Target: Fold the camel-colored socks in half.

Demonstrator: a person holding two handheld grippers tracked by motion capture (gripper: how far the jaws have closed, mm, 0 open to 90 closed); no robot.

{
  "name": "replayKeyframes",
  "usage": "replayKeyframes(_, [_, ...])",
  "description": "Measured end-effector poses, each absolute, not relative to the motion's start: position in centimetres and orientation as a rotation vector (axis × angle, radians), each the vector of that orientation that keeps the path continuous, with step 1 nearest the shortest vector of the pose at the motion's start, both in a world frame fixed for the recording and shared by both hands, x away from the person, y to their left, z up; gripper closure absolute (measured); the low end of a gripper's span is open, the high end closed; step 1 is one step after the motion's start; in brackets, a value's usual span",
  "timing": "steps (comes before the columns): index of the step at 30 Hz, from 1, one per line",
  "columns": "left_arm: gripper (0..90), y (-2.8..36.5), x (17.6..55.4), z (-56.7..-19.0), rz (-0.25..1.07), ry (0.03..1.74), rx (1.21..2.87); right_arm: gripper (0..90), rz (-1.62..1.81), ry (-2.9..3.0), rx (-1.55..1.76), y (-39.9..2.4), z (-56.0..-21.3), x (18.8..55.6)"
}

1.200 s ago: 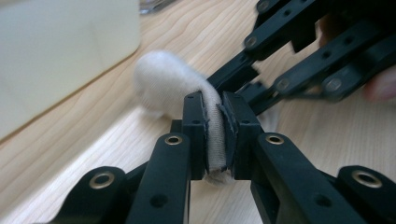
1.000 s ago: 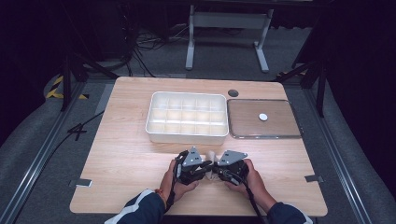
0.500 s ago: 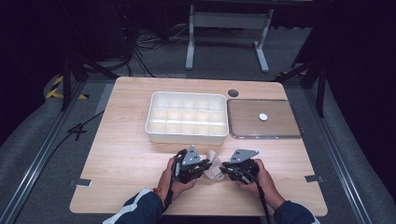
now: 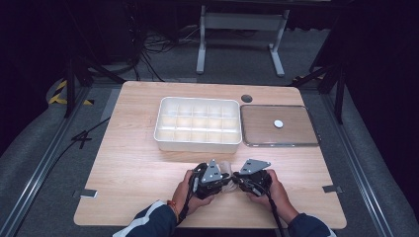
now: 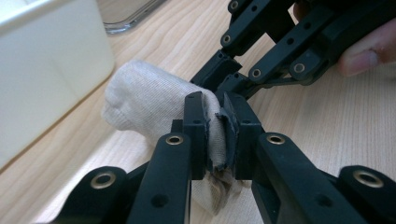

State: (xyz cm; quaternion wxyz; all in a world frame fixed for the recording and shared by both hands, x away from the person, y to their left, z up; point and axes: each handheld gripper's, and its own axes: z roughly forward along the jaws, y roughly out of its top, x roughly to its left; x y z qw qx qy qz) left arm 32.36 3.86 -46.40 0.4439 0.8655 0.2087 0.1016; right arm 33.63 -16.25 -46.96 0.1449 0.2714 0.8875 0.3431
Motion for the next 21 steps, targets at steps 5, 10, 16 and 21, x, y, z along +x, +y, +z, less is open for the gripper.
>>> replayKeyframes(5, [80.6,3.5,32.3,-46.7,0.254,0.516,2.152,70.4,1.011,2.555,0.795,-16.7,-46.8,34.0])
replayKeyframes(10, [80.4,3.5,32.4,-46.8,0.254,0.527,2.159,63.5,1.219,2.458,0.872,-18.0,-44.9,34.6])
replayKeyframes(16, [79.9,3.3,32.4,-46.9,0.253,0.53,2.16,57.8,1.35,2.426,0.884,-17.4,-44.0,35.6])
replayKeyframes(21, [79.8,3.2,32.4,-47.0,0.254,0.525,2.164,61.2,1.329,2.446,0.86,-16.8,-44.2,36.0])
